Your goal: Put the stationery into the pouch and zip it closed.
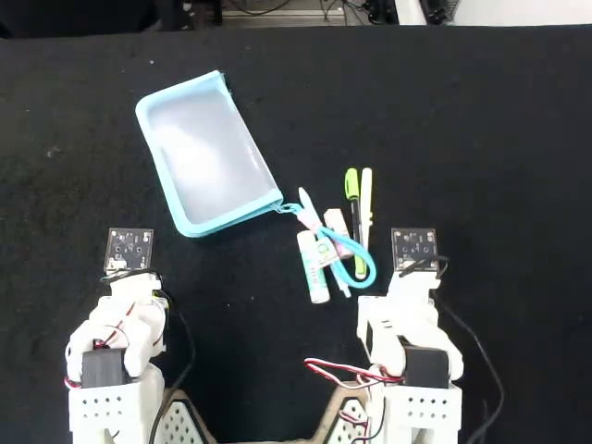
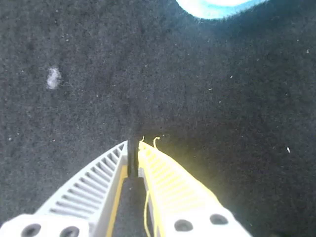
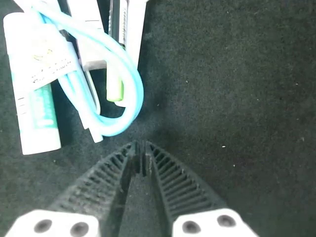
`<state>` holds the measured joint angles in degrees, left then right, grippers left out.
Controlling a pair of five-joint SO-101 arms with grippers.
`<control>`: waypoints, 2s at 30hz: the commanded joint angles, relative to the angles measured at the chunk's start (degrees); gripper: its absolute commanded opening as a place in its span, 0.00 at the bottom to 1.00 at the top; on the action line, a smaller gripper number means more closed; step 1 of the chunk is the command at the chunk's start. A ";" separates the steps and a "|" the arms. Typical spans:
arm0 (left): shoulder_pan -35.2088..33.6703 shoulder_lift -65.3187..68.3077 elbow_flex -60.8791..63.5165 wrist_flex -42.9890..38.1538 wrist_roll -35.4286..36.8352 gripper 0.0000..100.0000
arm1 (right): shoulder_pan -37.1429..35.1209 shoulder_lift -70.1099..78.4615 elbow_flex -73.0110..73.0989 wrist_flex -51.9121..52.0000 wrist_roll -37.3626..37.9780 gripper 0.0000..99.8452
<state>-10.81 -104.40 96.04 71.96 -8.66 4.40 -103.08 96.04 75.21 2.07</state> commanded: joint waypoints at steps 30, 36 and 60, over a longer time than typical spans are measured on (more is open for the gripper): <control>5.32 -0.09 1.27 -1.85 0.18 0.05 | 1.05 -5.23 0.48 -0.44 -0.70 0.02; 3.21 -0.09 1.27 -23.47 0.26 0.04 | 1.32 -5.23 0.48 -0.53 -0.53 0.02; 3.38 -0.09 1.27 -36.31 0.62 0.04 | 12.31 -5.23 0.48 -3.96 29.10 0.02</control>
<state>-7.47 -104.40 96.04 31.78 -8.84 16.26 -103.08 96.57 71.43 26.51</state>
